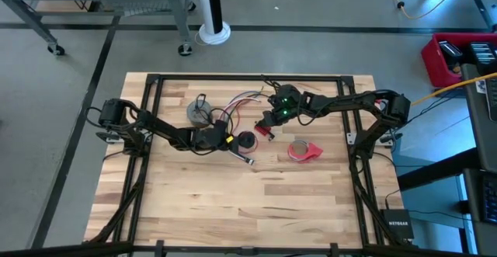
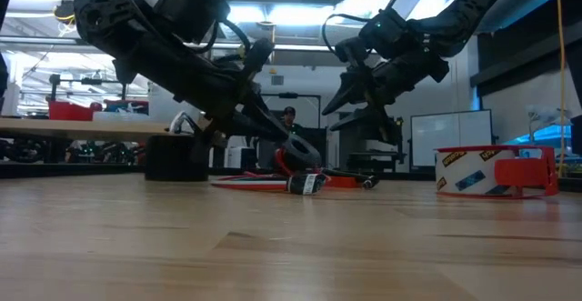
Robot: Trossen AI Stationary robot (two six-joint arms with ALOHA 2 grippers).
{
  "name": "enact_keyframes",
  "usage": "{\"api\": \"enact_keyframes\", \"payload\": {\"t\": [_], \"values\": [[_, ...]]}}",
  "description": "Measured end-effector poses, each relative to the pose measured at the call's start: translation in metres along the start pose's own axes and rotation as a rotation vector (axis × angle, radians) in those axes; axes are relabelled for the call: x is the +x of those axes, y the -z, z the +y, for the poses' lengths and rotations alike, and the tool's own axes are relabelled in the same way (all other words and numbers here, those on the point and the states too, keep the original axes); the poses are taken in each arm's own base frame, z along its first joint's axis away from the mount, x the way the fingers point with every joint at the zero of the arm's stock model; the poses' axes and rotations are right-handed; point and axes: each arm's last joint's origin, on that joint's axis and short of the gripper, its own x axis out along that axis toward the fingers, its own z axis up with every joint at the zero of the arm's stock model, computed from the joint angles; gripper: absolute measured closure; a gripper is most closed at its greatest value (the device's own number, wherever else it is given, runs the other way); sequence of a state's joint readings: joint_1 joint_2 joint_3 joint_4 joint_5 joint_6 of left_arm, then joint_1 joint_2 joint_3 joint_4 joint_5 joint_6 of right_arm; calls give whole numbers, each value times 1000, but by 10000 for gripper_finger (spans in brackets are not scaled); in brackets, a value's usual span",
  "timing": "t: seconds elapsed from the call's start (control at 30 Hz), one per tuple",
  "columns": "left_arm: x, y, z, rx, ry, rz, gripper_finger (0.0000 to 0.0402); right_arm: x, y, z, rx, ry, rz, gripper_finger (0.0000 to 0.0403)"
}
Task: Coil cords
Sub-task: Coil the red wire onto the spool
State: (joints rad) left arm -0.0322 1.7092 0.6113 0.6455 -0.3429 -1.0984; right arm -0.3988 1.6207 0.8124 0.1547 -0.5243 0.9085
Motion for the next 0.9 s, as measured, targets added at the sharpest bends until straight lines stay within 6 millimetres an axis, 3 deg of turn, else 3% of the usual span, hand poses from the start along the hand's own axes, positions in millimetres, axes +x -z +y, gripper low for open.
{"api": "enact_keyframes", "payload": {"t": [0.3,0.57,0.73,0.9], "values": [[-2,-10,-15,113,122,-128,401,0,0,1,-10,-5,-4,274],[-2,-10,-17,162,136,-143,401,-3,-3,5,-80,-32,-31,274],[-5,-13,-19,225,116,-183,401,-21,-9,11,-101,-39,-77,274],[-26,-31,-38,343,153,-246,401,-51,-17,20,-103,-51,-151,274]]}}
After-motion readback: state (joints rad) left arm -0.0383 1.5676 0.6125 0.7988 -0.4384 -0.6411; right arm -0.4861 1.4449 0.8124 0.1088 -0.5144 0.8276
